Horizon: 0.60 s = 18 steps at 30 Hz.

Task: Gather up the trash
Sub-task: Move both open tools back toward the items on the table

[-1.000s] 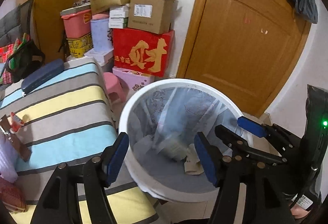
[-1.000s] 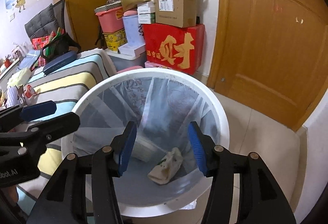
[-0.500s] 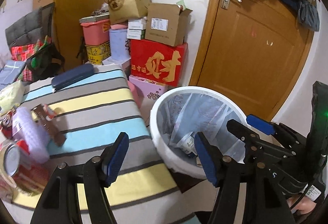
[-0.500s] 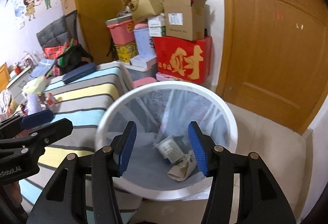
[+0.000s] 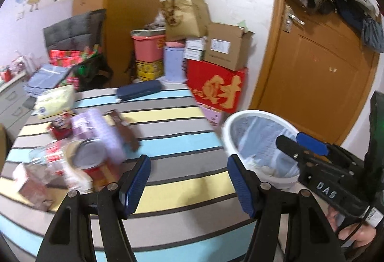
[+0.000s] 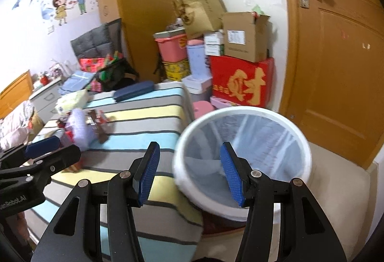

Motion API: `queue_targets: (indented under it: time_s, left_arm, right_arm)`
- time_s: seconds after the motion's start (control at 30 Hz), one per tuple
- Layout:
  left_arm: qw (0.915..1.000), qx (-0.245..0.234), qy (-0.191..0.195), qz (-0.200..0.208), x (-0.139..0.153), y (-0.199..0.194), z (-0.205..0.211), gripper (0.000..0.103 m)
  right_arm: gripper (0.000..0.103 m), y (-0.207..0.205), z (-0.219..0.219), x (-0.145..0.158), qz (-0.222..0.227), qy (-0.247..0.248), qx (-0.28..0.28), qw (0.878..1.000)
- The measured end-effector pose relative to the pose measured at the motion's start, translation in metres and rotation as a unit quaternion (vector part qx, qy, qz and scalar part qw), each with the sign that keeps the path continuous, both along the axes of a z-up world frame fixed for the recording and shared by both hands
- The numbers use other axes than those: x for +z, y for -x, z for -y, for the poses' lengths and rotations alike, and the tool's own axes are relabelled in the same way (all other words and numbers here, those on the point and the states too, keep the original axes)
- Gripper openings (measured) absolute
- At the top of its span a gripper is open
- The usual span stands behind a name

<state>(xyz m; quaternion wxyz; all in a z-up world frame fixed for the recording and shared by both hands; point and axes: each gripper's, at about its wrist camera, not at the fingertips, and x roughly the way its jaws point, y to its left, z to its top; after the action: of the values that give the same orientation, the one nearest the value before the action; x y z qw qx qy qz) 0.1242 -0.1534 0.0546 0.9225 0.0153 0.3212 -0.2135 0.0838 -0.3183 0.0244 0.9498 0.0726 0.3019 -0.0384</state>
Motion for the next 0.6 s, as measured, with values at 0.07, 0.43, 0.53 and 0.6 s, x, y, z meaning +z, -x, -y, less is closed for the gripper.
queue_targets:
  time_s: [0.07,0.43,0.53,0.6]
  left_arm:
    - [0.9998,0.019,-0.007,0.004,-0.002,0.004,-0.016,0.066]
    - [0.9938,0.11,-0.007,0.015,-0.006,0.016,-0.104,0.066]
    - [0.9905,0.137,-0.007,0.014,-0.01,0.017,-0.126,0.067]
    - [0.9885,0.151,-0.007,0.009,-0.013,0.018,-0.142,0.067]
  right_arm:
    - [0.054,-0.001,-0.011,0.001,0.006,-0.002,0.015,1.0]
    - [0.054,-0.01,-0.064,-0.004,0.003,-0.014,0.082,0.996]
    - [0.054,-0.011,-0.08,-0.007,0.003,-0.016,0.104,0.994]
    - [0.054,-0.013,-0.091,-0.01,-0.004,-0.015,0.119,0.993]
